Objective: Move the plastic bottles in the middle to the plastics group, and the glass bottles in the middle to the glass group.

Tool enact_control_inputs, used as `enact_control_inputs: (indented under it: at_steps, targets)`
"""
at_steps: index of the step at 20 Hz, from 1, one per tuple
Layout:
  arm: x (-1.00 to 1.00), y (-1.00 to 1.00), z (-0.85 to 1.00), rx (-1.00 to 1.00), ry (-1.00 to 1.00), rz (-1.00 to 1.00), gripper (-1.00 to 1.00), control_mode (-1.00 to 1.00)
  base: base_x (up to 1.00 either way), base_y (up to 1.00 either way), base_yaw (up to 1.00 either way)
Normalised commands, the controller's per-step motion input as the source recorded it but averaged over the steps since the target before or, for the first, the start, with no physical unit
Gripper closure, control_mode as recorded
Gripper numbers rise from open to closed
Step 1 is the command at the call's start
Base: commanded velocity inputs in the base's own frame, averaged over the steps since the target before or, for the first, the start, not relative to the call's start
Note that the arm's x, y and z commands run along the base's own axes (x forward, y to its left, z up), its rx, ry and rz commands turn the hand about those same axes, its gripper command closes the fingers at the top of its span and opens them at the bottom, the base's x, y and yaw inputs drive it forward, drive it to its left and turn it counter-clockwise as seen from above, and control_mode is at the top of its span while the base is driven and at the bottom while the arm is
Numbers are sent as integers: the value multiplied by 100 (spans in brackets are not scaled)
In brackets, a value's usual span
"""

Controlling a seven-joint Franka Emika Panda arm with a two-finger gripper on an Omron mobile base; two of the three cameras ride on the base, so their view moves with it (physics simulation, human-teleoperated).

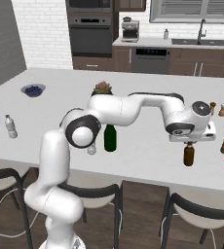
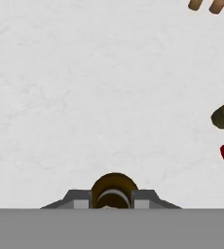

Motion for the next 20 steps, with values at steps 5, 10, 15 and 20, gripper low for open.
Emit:
enact_control_inputs:
  at_steps: [5, 10, 15, 20]
  targets:
    - [36, -23, -1, -2, 0, -1, 100, -100, 0, 0, 0]
    - [21, 0, -22, -5, 0, -3, 100, -100, 0, 0, 0]
    - [27, 3, -30, -15, 0, -3, 100, -100, 0, 0, 0]
    - [26, 16, -38, -15, 0, -1, 100, -100, 0, 0, 0]
